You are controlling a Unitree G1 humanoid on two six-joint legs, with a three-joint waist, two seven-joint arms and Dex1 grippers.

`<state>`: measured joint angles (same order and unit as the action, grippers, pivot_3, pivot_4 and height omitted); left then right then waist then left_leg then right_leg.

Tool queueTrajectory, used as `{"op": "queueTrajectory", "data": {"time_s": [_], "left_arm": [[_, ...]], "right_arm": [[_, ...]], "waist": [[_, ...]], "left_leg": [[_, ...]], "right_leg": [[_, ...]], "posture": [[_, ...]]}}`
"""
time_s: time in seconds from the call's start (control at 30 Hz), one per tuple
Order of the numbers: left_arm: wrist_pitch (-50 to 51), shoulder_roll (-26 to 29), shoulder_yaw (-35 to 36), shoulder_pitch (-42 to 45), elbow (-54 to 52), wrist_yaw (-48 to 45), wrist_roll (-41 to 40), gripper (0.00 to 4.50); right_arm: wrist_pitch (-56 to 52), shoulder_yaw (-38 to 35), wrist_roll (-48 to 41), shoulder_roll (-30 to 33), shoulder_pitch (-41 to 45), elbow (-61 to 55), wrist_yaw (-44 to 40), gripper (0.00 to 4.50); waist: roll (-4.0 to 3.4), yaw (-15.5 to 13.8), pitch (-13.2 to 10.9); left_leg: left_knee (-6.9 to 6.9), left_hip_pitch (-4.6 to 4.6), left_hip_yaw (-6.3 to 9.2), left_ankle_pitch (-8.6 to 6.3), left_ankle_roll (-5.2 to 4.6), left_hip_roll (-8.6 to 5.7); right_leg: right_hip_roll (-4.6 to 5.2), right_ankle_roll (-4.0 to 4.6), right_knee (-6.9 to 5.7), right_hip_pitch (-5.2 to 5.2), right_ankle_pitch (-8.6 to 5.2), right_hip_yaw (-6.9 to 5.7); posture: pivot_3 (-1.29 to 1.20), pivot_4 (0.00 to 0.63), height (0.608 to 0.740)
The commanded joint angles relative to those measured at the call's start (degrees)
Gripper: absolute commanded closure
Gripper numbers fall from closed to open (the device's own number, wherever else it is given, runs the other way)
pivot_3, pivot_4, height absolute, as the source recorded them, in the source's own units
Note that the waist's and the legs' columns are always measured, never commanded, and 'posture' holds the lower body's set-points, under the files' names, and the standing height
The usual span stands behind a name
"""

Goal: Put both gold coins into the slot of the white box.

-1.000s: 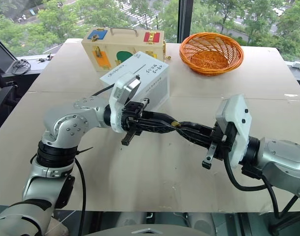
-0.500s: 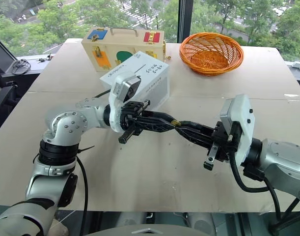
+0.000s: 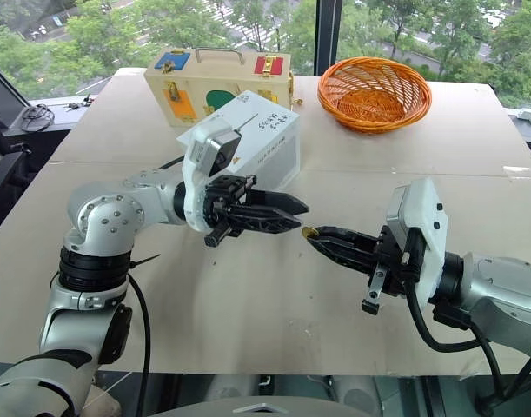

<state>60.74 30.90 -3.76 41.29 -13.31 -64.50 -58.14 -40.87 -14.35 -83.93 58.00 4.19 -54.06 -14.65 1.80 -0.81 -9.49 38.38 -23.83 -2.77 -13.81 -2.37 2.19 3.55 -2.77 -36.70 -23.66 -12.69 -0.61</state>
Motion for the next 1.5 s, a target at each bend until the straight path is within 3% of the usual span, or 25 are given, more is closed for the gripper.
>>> {"op": "queueTrajectory", "data": {"time_s": [0.03, 0.17, 0.3, 1.33, 1.4, 1.5], "left_arm": [[-1.82, 0.55, -0.42, 0.20, -1.89, -1.58, 0.65, 2.90], [-2.49, 0.69, -1.24, 0.28, -1.39, -2.49, 1.35, 2.90], [-3.79, 0.97, -1.71, -0.78, -1.90, -3.60, 2.53, 3.86], [-4.94, 0.29, -1.54, -1.22, -1.09, -4.55, 2.58, 3.86], [-5.07, 0.09, -1.70, -1.45, -1.30, -4.47, 2.64, 4.40], [-5.23, -0.18, -1.88, -1.60, -1.34, -4.52, 2.76, 4.47]], "right_arm": [[1.42, -1.41, -0.18, 0.68, 0.12, -1.10, -0.25, 4.50], [1.49, -1.39, -0.25, 0.75, 0.10, -1.27, -0.17, 4.50], [1.65, -1.31, -0.42, 0.88, 0.18, -1.41, 0.00, 4.50], [1.97, -0.13, -0.39, 1.16, 0.19, -2.09, 0.28, 4.50], [2.02, 0.00, -0.46, 1.13, 0.26, -2.20, 0.24, 4.50], [2.05, 0.18, -0.49, 1.11, 0.29, -2.35, 0.20, 4.50]], "waist": [[0.00, -0.01, 0.00], [0.00, 0.00, 0.00], [0.00, 0.00, 0.00], [0.01, -0.02, -0.01], [0.01, -0.01, -0.01], [0.01, -0.02, -0.01]], "left_leg": [[0.00, 0.00, 0.00, 0.00, 0.00, -0.01], [0.00, 0.00, 0.00, 0.00, 0.00, 0.00], [0.00, 0.00, 0.00, 0.00, 0.00, 0.00], [0.00, -0.01, 0.00, 0.00, 0.00, 0.01], [0.00, -0.01, 0.01, 0.00, 0.00, 0.02], [0.00, 0.00, 0.00, 0.00, 0.00, 0.01]], "right_leg": [[0.00, 0.00, 0.00, 0.00, 0.00, 0.00], [0.01, 0.00, 0.00, 0.00, 0.00, 0.00], [0.01, 0.00, 0.00, 0.00, 0.00, 0.00], [0.03, -0.01, 0.01, 0.00, -0.01, 0.00], [0.03, -0.01, 0.01, 0.00, -0.01, 0.00], [0.03, -0.02, 0.01, 0.00, -0.01, 0.00]], "posture": [[0.00, 0.150, 0.740], [0.00, 0.150, 0.740], [0.00, 0.150, 0.740], [0.00, 0.150, 0.740], [0.00, 0.150, 0.740], [0.00, 0.150, 0.740]]}}
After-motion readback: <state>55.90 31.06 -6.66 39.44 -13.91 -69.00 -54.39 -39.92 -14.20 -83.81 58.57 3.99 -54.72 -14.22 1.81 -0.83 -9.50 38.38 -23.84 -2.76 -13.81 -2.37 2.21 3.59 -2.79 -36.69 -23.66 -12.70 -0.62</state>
